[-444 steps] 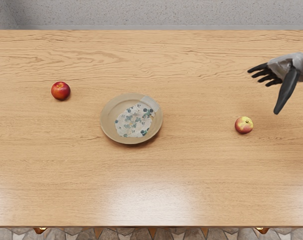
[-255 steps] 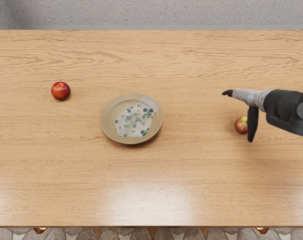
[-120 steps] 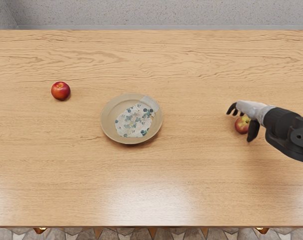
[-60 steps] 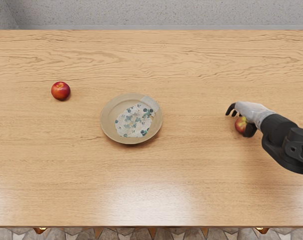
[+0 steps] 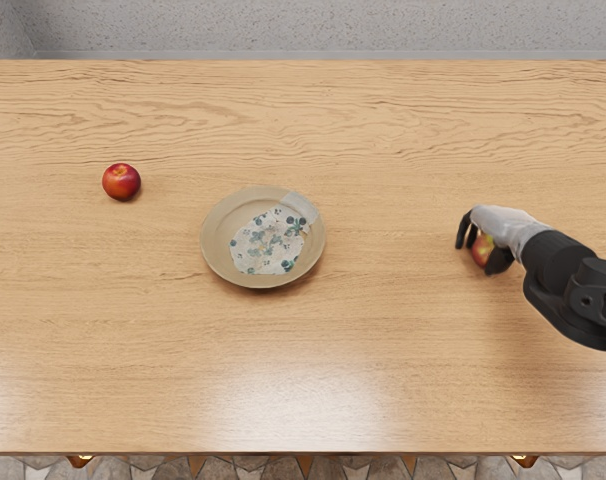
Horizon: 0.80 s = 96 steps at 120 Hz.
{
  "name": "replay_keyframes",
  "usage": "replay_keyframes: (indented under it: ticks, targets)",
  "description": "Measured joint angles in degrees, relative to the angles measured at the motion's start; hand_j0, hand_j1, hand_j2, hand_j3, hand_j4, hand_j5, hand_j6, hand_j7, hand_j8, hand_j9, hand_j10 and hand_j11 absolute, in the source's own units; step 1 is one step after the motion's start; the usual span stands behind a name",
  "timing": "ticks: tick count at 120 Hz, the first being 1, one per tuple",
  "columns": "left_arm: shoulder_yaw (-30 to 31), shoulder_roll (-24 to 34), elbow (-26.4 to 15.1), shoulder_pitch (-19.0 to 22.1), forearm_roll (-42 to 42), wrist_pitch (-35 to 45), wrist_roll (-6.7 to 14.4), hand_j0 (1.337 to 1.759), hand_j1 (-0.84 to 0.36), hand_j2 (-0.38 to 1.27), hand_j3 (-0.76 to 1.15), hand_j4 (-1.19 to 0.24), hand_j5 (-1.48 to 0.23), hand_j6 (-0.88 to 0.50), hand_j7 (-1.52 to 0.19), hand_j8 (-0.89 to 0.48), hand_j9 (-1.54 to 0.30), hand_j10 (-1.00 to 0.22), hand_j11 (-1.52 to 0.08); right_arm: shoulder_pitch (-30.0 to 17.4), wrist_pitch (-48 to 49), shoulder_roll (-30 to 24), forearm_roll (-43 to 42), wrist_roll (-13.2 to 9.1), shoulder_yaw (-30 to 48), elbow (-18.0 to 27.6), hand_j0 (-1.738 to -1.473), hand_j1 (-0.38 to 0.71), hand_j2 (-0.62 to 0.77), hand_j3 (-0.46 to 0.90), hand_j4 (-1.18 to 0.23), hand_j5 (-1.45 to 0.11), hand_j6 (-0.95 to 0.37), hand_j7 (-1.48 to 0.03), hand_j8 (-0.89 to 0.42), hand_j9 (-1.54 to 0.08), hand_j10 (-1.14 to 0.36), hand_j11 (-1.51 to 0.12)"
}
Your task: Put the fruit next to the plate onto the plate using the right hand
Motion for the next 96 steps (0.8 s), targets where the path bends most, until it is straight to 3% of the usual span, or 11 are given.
replay_keyframes:
  ticks: [42, 96]
  targets:
    - [0.00, 0.00, 0.00, -0.01, 0.00, 0.00, 0.00, 1.658, 0.32, 0.00, 0.00, -0.02, -0.03, -0.02, -0.03, -0.02, -0.03, -0.02, -0.03, 1.41, 0.06, 1.55, 0.63, -0.04, 2.36, -1.04, -1.651, 0.19, 0.24, 0.00, -0.73, -0.98, -0.62, -0.96, -0.46, -0.99, -0.55, -1.00]
    - [0.01, 0.00, 0.00, -0.01, -0.01, 0.00, 0.01, 1.658, 0.32, 0.00, 0.00, -0.02, -0.03, -0.02, -0.03, -0.02, -0.03, -0.02, -0.03, 9.93, 0.23, 14.22, 0.96, -0.02, 4.26, -2.50, -1.655, 0.27, 0.46, 0.00, -0.74, -1.01, -0.64, -0.99, -0.43, -0.99, -0.51, -0.99]
